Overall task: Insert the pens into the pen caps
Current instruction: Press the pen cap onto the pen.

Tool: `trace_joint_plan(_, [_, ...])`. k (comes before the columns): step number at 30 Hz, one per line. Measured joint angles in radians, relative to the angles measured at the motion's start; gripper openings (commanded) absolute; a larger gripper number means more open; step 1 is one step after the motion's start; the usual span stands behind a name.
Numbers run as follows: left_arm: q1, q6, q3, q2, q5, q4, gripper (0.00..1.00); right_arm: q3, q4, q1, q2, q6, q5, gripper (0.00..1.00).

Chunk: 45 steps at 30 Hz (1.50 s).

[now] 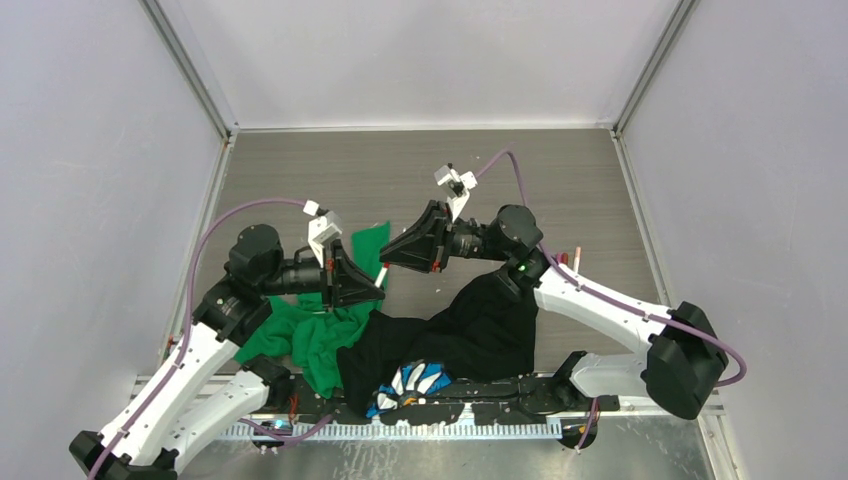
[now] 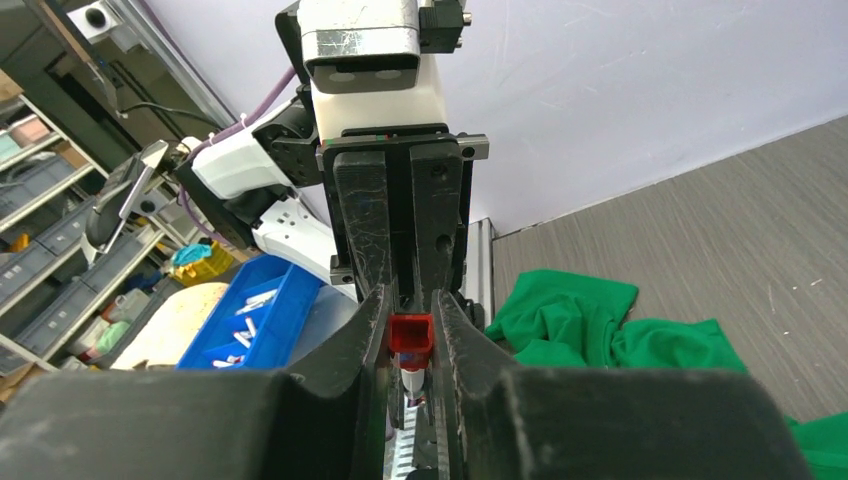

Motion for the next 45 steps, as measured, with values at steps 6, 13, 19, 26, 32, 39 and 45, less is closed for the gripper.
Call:
trace_joint_plan(6, [0.0,-0.018,-0.015,-0.005,0.026,-0.026,0.0,-0.032,0.035,0.013,0.014,0.04,-0.001,0.01])
trace_joint_plan(13, [0.004,-0.026,-0.033,-0.034,0.024,-0.06,0.0,-0.077,0.116,0.022,0.031,0.115,-0.002,0.01])
trace_joint_plan(19, [0.004,-0.047,-0.046,-0.05,0.024,-0.067,0.0,-0.097,0.127,0.037,0.032,0.127,0.02,0.01])
trace_joint_plan(26, [0.014,-0.077,-0.058,-0.05,0.055,-0.07,0.0,-0.094,0.088,0.063,0.029,0.087,0.047,0.01])
trace_joint_plan(32, [0.018,-0.09,-0.075,-0.056,0.076,-0.073,0.0,-0.075,-0.016,0.078,0.016,0.017,0.045,0.01])
trace_joint_plan(39, [0.028,-0.085,-0.09,-0.07,0.051,-0.101,0.0,-0.048,-0.111,0.081,0.027,0.0,0.048,0.01])
trace_joint_plan(45, [0.046,-0.065,-0.091,-0.074,-0.022,-0.148,0.0,-0.024,-0.162,0.081,0.063,0.047,0.101,0.01])
